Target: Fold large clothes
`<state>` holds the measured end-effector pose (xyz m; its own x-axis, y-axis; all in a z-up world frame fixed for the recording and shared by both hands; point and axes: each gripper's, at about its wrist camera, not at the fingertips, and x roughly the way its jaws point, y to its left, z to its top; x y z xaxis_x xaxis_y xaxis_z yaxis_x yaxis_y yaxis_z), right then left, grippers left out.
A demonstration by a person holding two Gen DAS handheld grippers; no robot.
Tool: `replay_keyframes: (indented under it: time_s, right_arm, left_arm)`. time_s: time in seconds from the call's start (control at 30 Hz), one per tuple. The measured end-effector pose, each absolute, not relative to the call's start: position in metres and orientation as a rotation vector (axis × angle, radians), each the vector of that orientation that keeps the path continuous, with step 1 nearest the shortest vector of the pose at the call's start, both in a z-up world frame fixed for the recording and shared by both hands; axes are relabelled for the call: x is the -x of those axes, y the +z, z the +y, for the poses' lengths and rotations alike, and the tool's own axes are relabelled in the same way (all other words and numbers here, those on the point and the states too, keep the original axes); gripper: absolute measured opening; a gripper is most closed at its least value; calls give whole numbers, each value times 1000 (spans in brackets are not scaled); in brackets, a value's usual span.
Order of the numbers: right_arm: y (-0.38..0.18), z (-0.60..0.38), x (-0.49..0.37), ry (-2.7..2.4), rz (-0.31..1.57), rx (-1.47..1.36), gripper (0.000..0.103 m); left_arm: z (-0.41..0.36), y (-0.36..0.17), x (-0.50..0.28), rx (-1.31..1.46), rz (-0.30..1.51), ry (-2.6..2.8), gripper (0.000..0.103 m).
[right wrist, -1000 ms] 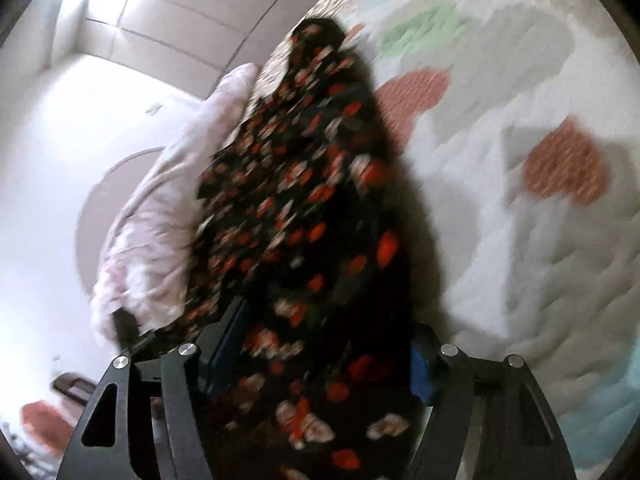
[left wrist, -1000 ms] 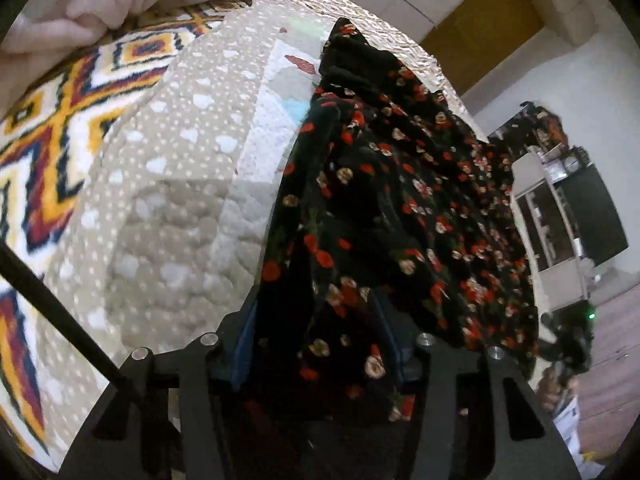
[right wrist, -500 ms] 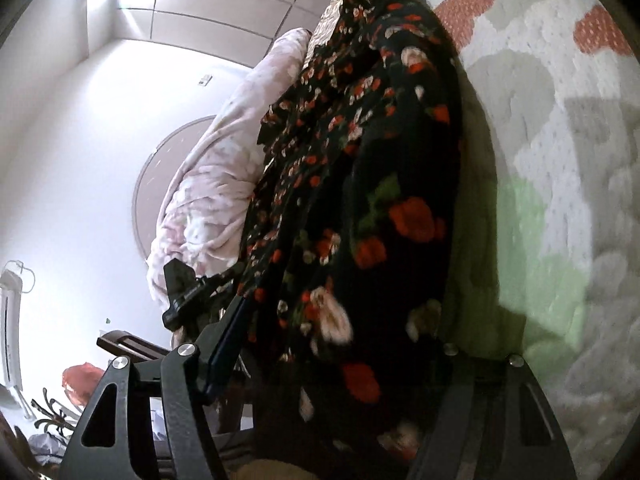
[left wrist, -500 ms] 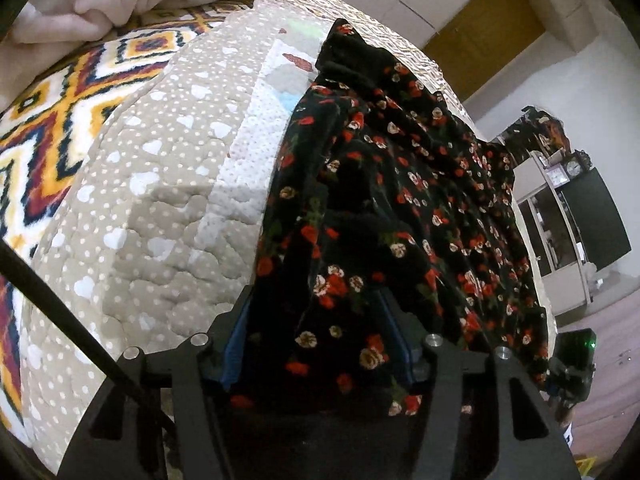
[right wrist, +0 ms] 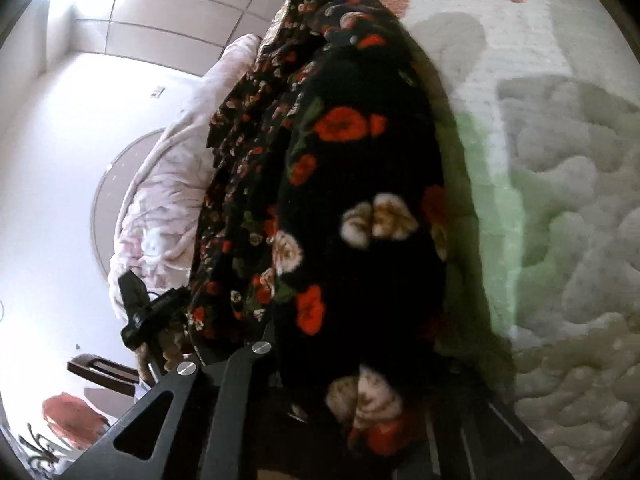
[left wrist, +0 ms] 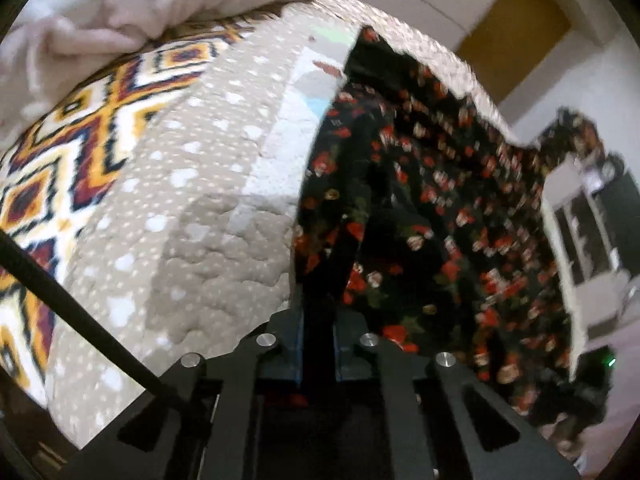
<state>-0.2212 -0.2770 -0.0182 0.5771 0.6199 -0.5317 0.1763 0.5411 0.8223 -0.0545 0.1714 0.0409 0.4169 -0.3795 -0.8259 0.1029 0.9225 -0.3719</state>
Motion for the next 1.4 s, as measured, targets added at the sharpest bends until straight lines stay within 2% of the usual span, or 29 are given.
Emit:
replay_keyframes:
  time_s: [0.33, 0.47, 0.67, 0.83, 1.13, 1.4]
  right_arm:
    - [25, -314, 268, 324, 886, -907, 12]
    - [29, -323, 295, 322, 897, -888, 12]
    - [6, -332, 314, 293, 941, -949, 12]
    - [19, -329, 306, 312, 938, -914, 13]
    - [79, -326, 247, 386, 853, -840, 13]
    - [140, -341, 169, 349, 746, -799, 13]
  left_arm:
    - [175, 89, 138, 322, 1015, -345, 8]
    - [173, 77, 171, 308, 1027, -335, 8]
    - [197, 42, 190, 404, 1062, -302, 8]
    - [205, 53, 177, 433, 1035, -304, 8]
    - [220, 100, 118, 545, 952, -306, 8]
    - [183, 145, 40, 432, 910, -290, 9]
